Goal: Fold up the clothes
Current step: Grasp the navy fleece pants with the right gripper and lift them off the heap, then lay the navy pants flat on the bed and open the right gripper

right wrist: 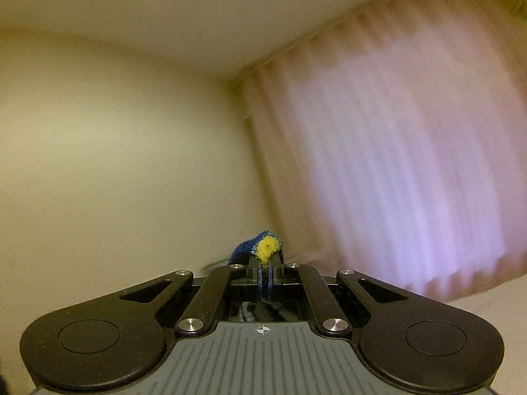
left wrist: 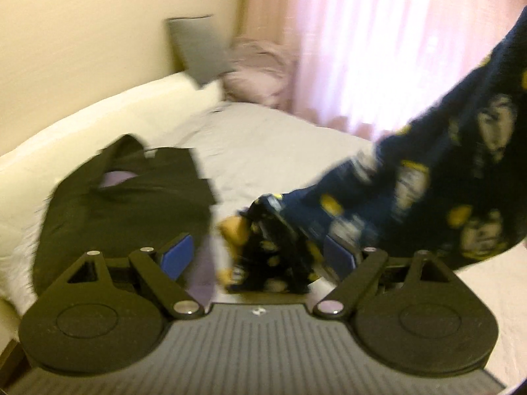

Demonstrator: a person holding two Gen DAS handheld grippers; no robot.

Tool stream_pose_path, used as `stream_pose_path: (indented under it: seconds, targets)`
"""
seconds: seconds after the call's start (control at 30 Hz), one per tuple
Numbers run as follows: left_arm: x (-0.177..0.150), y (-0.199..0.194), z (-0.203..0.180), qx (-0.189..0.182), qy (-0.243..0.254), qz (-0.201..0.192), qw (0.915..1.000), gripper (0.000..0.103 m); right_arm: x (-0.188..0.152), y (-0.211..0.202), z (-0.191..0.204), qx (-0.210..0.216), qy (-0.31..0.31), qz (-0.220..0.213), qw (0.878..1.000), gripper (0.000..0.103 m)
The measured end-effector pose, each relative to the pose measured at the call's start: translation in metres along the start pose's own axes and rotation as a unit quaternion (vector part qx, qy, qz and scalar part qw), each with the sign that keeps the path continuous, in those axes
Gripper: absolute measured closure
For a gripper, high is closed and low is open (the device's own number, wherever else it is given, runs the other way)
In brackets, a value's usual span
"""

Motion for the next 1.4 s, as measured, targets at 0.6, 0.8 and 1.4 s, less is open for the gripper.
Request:
stream_pose_path:
  seconds: [0.6,0.8,1.4]
  targets:
    - [-0.116,-0.014,-0.269,-0.145,0.116,0.093,0.9783,0.018,0.003,-0.224,-0.272,-0.310,-0.047,0.244,0.918,0.014]
    - [-0.152,-0.011,-0.280,-0.132,0.169,0.136,0.9672,0.018,-0.083,-0.345,-0.305,-0.383,0.090,0.345,0.852,0.014]
    - [-0.188,-0.043,-0.214,-0.127,0.239,0.173,0.9471,0.018,-0.199,-0.407,-0.204,-0.419,0.125,0.426,0.792,0.014]
Point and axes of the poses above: each gripper's, at about its wrist camera, not at the fingertips, and y roughly the way its jaws point, z to its left, x to its top, the point moved 8 cm from there along y, roughly the way its jaws point, and after that the axes turned 8 degrees about -z, right-handed, at the moved point
